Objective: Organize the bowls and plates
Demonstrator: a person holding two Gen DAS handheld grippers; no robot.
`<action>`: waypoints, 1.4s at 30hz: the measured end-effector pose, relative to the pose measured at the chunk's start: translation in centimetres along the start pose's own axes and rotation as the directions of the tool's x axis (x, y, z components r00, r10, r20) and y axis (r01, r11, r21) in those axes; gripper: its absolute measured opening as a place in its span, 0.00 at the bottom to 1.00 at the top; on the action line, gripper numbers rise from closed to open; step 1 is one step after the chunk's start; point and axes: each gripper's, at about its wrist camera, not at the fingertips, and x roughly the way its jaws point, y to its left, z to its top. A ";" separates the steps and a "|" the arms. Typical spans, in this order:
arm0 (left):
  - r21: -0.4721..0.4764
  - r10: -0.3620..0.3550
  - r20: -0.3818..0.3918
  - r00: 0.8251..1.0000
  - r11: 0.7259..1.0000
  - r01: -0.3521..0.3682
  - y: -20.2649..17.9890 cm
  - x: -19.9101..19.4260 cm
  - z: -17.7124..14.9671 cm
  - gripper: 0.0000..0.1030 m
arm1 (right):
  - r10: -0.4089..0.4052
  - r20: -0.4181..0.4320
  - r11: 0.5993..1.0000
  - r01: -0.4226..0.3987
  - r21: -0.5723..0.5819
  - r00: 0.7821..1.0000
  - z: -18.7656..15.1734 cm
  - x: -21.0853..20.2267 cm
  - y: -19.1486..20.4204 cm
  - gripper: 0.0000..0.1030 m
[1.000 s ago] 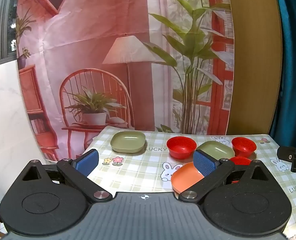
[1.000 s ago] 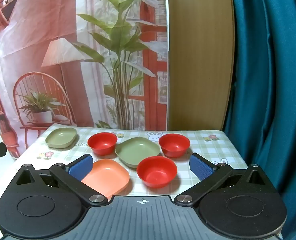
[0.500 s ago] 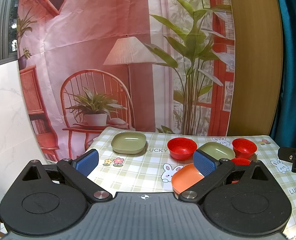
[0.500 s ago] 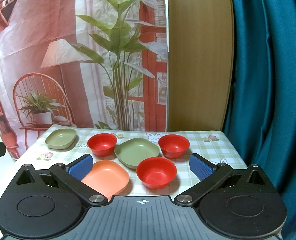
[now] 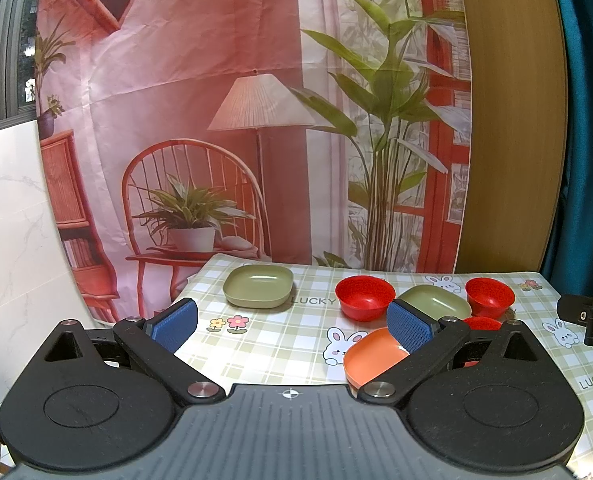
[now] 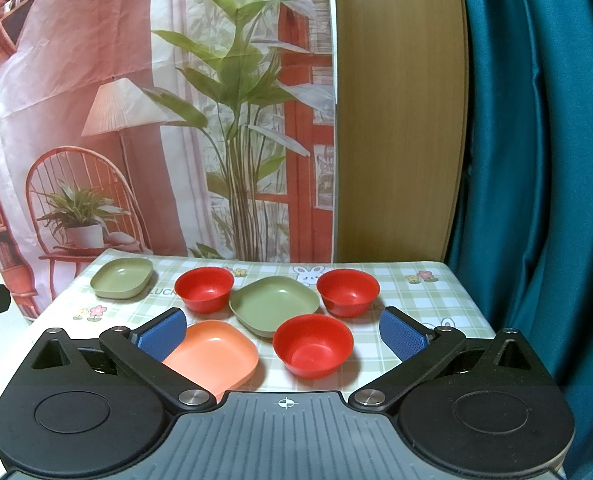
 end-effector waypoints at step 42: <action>-0.004 0.001 -0.003 1.000 1.000 -0.001 0.4 0.0 0.4 0.99 | 0.001 -0.001 1.000 -0.001 0.000 1.000 0.0 -0.1 0.3 1.00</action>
